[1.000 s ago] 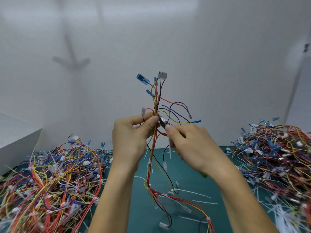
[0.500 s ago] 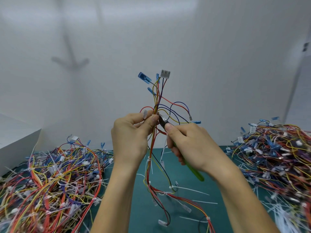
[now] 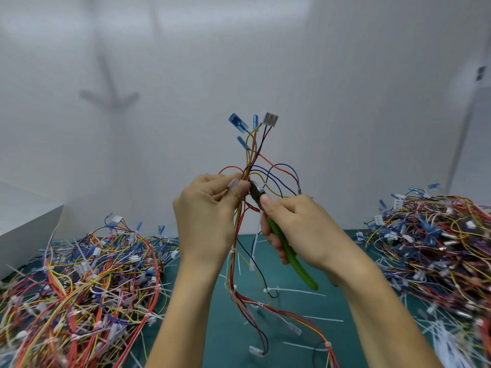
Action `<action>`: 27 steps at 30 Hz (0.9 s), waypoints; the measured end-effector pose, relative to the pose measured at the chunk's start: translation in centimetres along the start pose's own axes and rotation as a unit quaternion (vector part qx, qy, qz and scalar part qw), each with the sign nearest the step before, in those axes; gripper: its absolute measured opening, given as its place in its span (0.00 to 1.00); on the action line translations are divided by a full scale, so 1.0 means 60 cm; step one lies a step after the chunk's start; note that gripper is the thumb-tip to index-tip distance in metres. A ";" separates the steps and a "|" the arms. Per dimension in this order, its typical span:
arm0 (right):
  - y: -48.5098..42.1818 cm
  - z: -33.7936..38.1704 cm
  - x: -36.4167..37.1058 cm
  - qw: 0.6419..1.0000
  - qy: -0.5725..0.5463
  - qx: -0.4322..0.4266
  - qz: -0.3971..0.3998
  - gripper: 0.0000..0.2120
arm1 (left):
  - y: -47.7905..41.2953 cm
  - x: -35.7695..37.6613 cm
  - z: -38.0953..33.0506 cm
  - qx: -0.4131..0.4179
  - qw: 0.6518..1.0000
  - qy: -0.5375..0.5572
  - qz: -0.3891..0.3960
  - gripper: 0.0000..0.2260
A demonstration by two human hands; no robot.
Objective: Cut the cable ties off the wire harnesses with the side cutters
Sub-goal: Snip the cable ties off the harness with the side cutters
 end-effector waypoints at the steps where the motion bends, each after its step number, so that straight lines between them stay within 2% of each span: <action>1: 0.000 -0.001 0.001 1.000 -0.006 0.001 0.003 0.25 | 0.000 0.000 0.000 0.004 1.000 -0.002 0.000 0.11; 17: 0.001 -0.003 0.004 0.999 -0.027 0.011 0.013 0.26 | 0.005 0.002 -0.009 0.054 0.996 -0.069 -0.013 0.07; 23: 0.003 -0.007 0.008 0.998 -0.015 0.039 0.055 0.27 | -0.002 -0.010 0.008 -0.002 0.999 -0.040 -0.034 0.06; 27: 0.005 -0.011 0.004 0.996 0.058 0.041 0.057 0.25 | -0.013 -0.031 0.026 -0.053 0.997 -0.031 -0.054 0.10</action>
Point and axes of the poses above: each hand's wrist, its own y-axis away from the middle knuckle, its own x-axis out of the palm, z = x × y, the point moved 4 cm from there along -y, towards the middle knuckle, and after that the axes turned 1 degree about -x, right-handed, at the moved point
